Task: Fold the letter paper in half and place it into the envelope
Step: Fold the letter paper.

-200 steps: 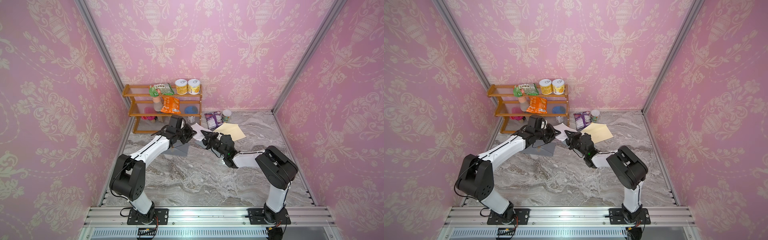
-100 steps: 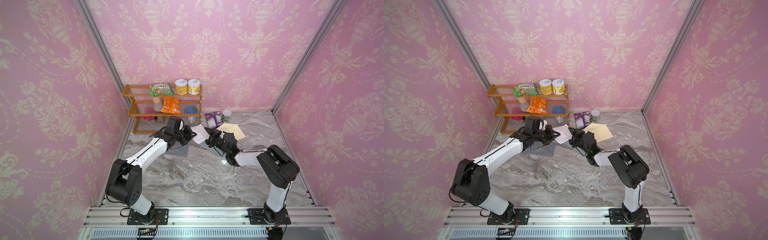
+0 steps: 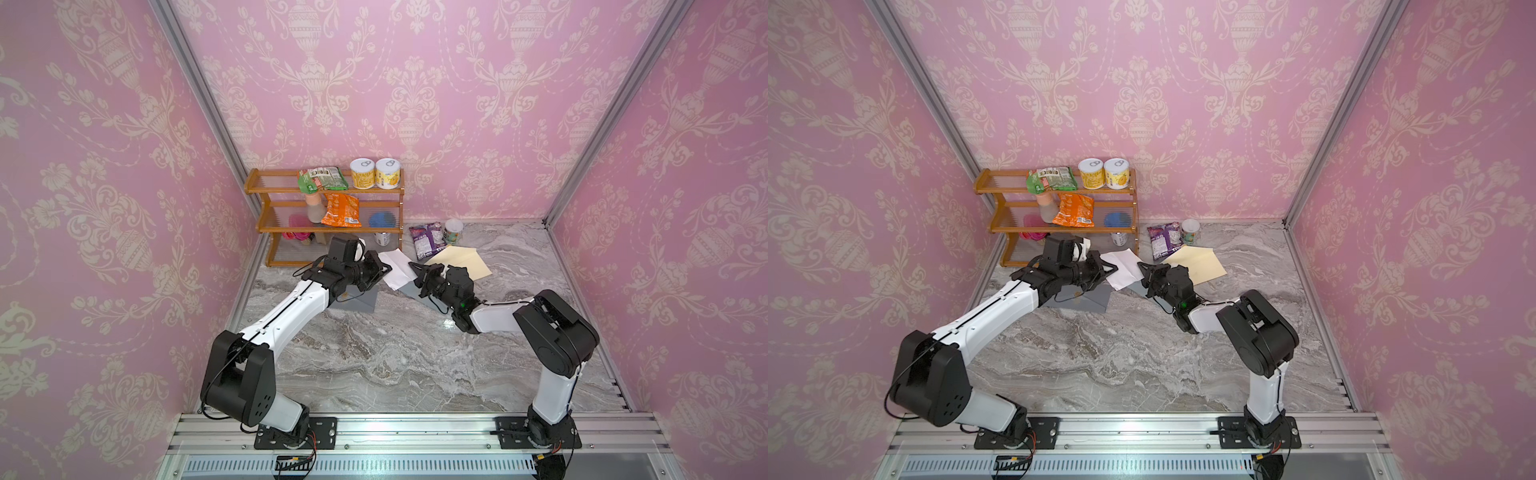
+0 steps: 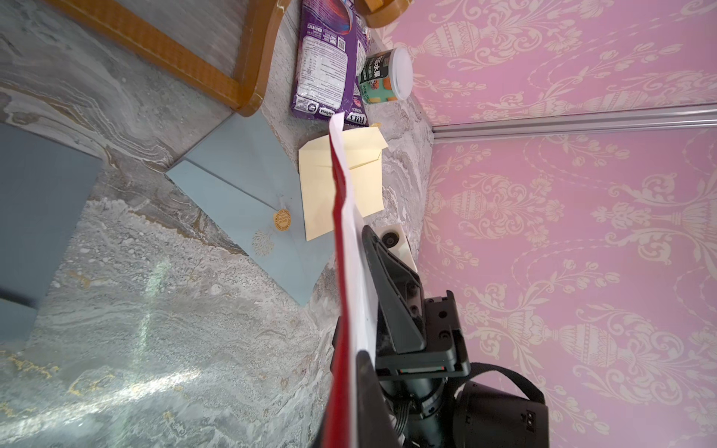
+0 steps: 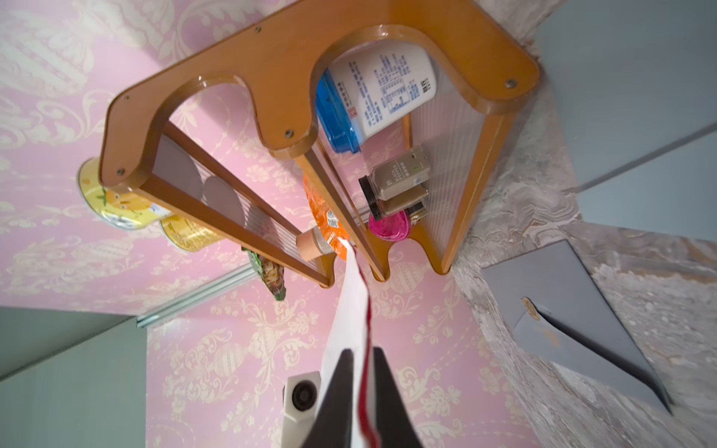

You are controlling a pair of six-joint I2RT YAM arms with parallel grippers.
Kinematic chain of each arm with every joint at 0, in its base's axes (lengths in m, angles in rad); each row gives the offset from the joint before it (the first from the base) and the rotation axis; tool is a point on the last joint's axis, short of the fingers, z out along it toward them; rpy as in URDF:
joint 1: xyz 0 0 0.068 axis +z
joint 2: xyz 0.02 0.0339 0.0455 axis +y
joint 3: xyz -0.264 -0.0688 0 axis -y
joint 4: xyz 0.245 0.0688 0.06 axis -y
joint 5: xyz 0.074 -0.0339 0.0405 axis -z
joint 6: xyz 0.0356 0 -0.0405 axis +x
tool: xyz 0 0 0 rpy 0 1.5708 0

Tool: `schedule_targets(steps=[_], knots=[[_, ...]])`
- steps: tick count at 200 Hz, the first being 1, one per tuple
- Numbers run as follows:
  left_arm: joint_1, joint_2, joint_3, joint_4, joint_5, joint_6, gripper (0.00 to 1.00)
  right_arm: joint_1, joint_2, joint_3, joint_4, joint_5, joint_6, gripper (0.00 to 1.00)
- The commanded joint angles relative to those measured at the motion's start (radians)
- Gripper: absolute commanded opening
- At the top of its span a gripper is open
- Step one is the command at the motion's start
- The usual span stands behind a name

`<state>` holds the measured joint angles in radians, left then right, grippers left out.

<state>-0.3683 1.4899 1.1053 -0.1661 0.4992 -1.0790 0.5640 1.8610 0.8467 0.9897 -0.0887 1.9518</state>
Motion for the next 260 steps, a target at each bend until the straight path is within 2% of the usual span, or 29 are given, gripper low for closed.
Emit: schedule_targets(steps=[1,28,35,43,48,60,75,96,116,128,145,156,195,209,221,229,260], knots=[[0.006,-0.020,-0.021,-0.013,-0.013,0.012,0.00,-0.007,-0.037,0.017,-0.092,0.009,-0.048,0.00],[0.006,-0.016,-0.037,0.018,-0.033,-0.011,0.00,-0.005,-0.045,0.088,-0.200,-0.041,-0.102,0.00],[0.005,-0.014,-0.043,0.029,-0.038,-0.021,0.00,-0.003,-0.045,0.100,-0.210,-0.048,-0.107,0.13],[0.006,-0.008,-0.051,0.050,-0.040,-0.035,0.00,0.001,-0.045,0.111,-0.223,-0.054,-0.109,0.36],[0.006,-0.005,-0.057,0.067,-0.042,-0.043,0.00,0.002,-0.044,0.114,-0.227,-0.055,-0.110,0.43],[0.006,0.003,-0.069,0.105,-0.047,-0.068,0.00,0.010,-0.043,0.124,-0.227,-0.057,-0.110,0.51],[0.006,0.016,-0.081,0.144,-0.059,-0.094,0.00,0.024,-0.037,0.130,-0.224,-0.054,-0.099,0.52],[0.007,0.045,-0.072,0.169,-0.070,-0.110,0.00,0.044,-0.020,0.142,-0.203,-0.050,-0.078,0.48],[0.008,0.076,-0.055,0.184,-0.079,-0.119,0.00,0.058,-0.002,0.146,-0.182,-0.042,-0.054,0.39],[0.007,0.095,-0.045,0.204,-0.084,-0.129,0.00,0.065,0.003,0.149,-0.174,-0.040,-0.045,0.31],[0.007,0.123,-0.024,0.214,-0.083,-0.138,0.00,0.068,0.003,0.146,-0.174,-0.036,-0.041,0.09],[0.008,0.138,-0.013,0.224,-0.085,-0.146,0.00,0.068,0.000,0.142,-0.177,-0.029,-0.039,0.00],[0.008,0.181,0.040,0.227,-0.085,-0.150,0.00,0.068,-0.001,0.144,-0.177,-0.035,-0.033,0.00],[0.008,0.194,0.056,0.227,-0.083,-0.149,0.00,0.069,-0.008,0.145,-0.188,-0.040,-0.036,0.21],[0.008,0.207,0.071,0.228,-0.082,-0.150,0.00,0.073,-0.015,0.143,-0.194,-0.042,-0.039,0.24],[0.008,0.215,0.081,0.226,-0.080,-0.150,0.00,0.078,-0.018,0.140,-0.195,-0.038,-0.038,0.23],[0.008,0.244,0.114,0.235,-0.067,-0.160,0.00,0.094,-0.023,0.119,-0.176,-0.017,-0.027,0.00]])
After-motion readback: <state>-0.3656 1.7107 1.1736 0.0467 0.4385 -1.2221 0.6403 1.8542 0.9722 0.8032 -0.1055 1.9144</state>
